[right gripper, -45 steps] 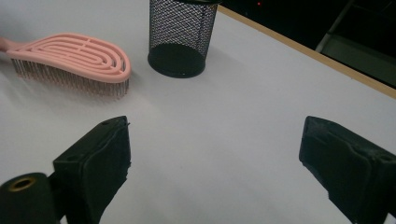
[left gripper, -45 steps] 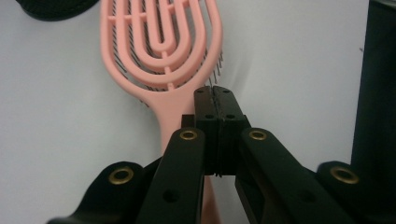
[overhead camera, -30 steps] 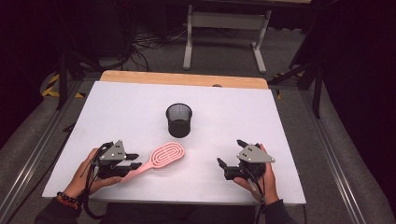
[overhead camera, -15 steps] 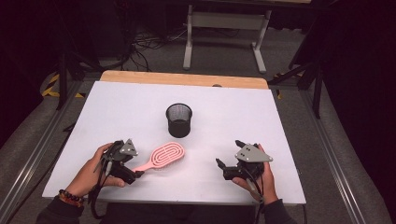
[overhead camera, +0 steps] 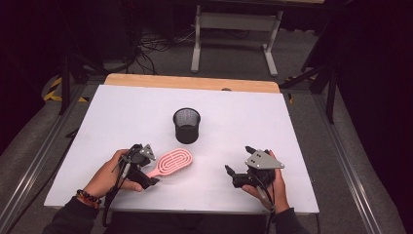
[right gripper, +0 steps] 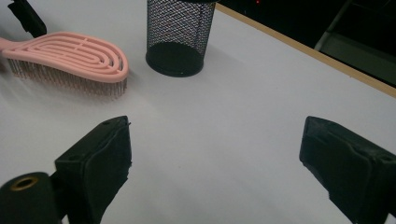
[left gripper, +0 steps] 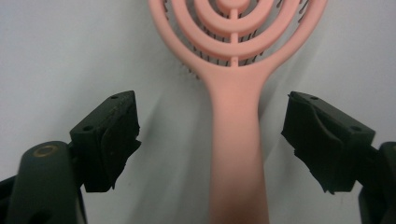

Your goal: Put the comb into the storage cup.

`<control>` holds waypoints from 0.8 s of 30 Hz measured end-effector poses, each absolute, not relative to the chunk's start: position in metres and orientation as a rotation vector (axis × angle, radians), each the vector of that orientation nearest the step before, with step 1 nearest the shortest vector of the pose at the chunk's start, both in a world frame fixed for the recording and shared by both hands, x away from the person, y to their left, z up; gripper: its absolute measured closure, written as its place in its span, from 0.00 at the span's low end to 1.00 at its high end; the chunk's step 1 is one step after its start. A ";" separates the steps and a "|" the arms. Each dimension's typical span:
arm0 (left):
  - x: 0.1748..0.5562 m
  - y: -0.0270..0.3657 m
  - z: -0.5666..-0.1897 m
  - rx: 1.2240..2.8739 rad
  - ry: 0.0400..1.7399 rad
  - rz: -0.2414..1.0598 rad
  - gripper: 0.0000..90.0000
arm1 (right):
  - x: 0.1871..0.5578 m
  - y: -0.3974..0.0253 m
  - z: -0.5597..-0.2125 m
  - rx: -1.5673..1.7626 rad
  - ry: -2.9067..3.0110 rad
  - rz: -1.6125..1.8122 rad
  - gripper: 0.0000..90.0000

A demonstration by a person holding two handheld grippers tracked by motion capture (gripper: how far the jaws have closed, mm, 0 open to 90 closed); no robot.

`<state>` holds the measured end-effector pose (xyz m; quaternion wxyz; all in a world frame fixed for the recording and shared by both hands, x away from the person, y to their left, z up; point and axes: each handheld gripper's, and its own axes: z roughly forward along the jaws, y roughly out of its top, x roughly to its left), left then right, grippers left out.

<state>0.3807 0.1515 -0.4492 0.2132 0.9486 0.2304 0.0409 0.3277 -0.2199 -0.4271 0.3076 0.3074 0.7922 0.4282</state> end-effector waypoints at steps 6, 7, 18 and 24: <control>0.384 0.145 -0.450 2.687 0.620 0.111 0.39 | 0.328 -0.220 -0.428 0.818 2.101 1.134 0.11; 0.384 0.145 -0.449 2.690 0.610 0.113 0.42 | 0.328 -0.219 -0.428 0.816 2.104 1.132 0.11; 0.384 0.142 -0.446 2.722 0.545 0.111 0.73 | 0.328 -0.219 -0.429 0.813 2.106 1.133 0.11; 0.381 0.143 -0.447 2.702 0.535 0.139 0.76 | 0.328 -0.220 -0.429 0.817 2.096 1.136 0.11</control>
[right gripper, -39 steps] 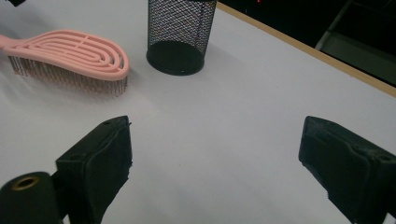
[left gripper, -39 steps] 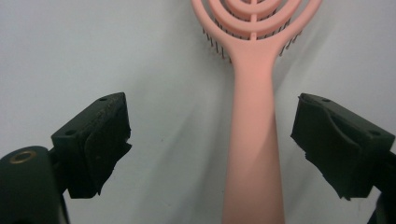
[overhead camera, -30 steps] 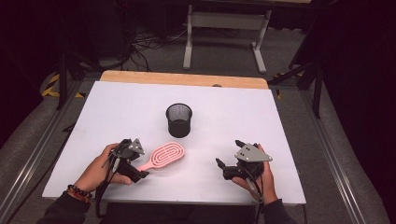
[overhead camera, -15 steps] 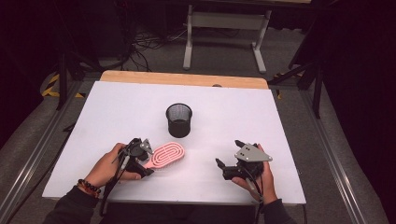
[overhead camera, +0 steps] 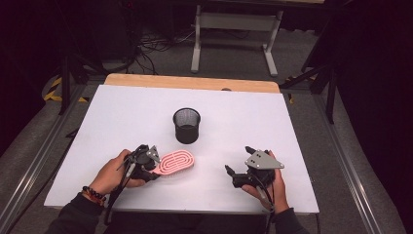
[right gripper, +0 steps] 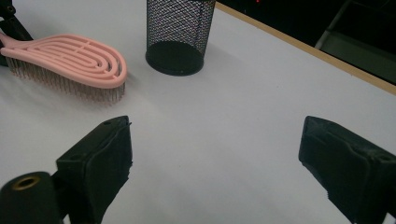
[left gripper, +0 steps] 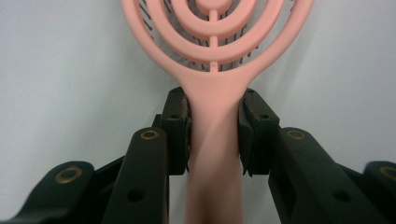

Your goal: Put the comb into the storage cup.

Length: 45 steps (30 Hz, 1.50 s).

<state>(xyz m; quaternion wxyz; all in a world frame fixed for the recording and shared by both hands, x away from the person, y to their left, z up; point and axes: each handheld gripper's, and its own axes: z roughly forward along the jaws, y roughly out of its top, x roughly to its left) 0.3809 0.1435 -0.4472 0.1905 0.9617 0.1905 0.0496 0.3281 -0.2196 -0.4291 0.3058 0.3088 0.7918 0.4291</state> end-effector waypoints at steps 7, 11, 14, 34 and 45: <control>0.373 0.147 -0.449 2.670 0.532 0.209 0.77 | 0.327 -0.219 -0.429 0.814 2.097 1.134 0.11; 0.369 0.150 -0.449 2.643 0.551 0.285 0.77 | 0.327 -0.220 -0.429 0.817 2.087 1.141 0.11; 0.368 0.156 -0.448 2.579 0.573 0.308 0.77 | 0.327 -0.221 -0.429 0.821 2.079 1.142 0.11; 0.352 0.172 -0.440 2.286 0.612 0.511 0.77 | 0.328 -0.222 -0.428 0.850 2.047 1.193 0.12; 0.346 0.166 -0.441 2.200 0.570 0.589 0.77 | 0.329 -0.218 -0.429 0.803 2.019 1.201 0.11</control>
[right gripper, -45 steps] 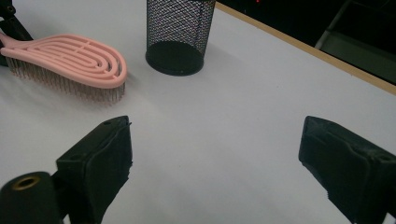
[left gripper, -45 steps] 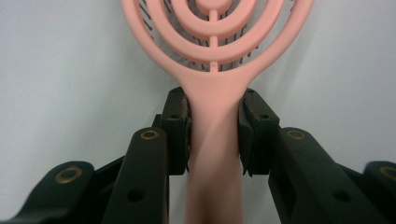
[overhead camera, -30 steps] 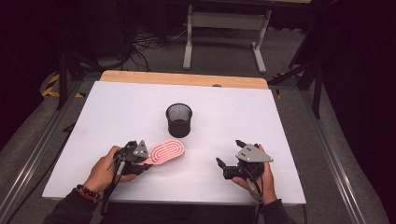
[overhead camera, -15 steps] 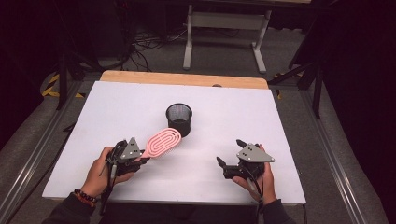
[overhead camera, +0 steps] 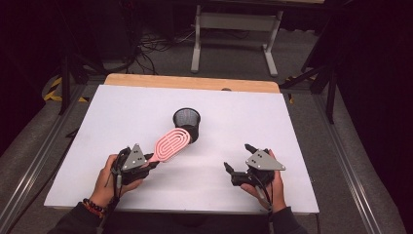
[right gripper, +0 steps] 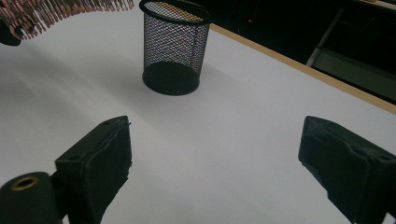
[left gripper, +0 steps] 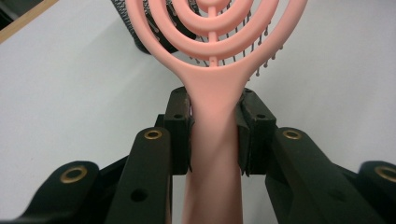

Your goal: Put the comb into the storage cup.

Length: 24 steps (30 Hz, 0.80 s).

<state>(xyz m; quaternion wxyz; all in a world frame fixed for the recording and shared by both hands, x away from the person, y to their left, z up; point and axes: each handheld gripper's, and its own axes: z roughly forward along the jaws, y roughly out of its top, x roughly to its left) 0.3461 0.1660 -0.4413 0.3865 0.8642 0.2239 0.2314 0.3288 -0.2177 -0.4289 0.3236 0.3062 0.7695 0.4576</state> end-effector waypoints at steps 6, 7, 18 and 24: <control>0.344 0.163 -0.442 2.170 0.561 0.647 0.78 | 0.329 -0.216 -0.431 0.789 2.009 1.200 0.11; 0.344 0.163 -0.442 2.164 0.558 0.656 0.78 | 0.329 -0.216 -0.431 0.786 2.007 1.199 0.11; 0.348 0.165 -0.441 2.083 0.578 0.654 0.78 | 0.329 -0.213 -0.431 0.800 1.973 1.213 0.12; 0.353 0.166 -0.439 2.031 0.583 0.661 0.78 | 0.332 -0.213 -0.432 0.828 1.956 1.219 0.12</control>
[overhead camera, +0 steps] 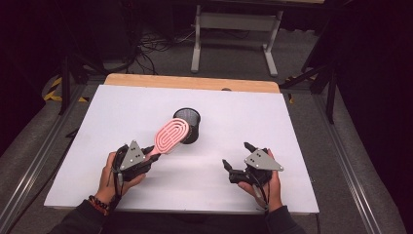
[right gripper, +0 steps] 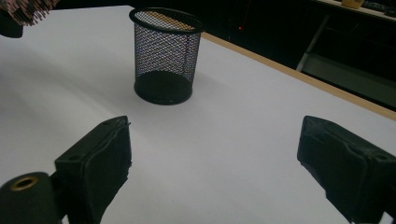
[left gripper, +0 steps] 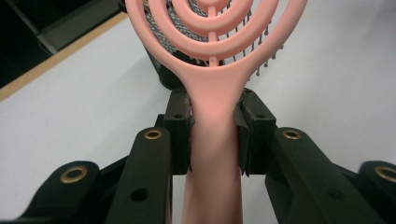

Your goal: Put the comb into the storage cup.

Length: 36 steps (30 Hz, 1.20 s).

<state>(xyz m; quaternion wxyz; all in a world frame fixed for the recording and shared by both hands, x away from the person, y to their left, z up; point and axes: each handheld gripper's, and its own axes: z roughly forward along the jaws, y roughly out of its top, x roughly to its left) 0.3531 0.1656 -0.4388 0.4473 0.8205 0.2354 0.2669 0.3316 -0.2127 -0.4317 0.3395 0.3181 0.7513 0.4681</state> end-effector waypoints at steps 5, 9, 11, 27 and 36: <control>0.357 0.161 -0.437 1.994 0.572 0.666 0.78 | 0.333 -0.211 -0.432 0.835 1.960 1.222 0.11; 0.356 0.156 -0.437 1.961 0.551 0.674 0.78 | 0.333 -0.205 -0.426 0.841 1.938 1.251 0.11; 0.356 0.154 -0.436 1.952 0.547 0.676 0.78 | 0.332 -0.200 -0.425 0.838 1.933 1.254 0.11; 0.357 0.148 -0.432 1.880 0.540 0.697 0.78 | 0.334 -0.176 -0.402 0.819 1.855 1.334 0.08; 0.360 0.144 -0.431 1.836 0.548 0.694 0.78 | 0.338 -0.151 -0.393 0.801 1.859 1.405 0.05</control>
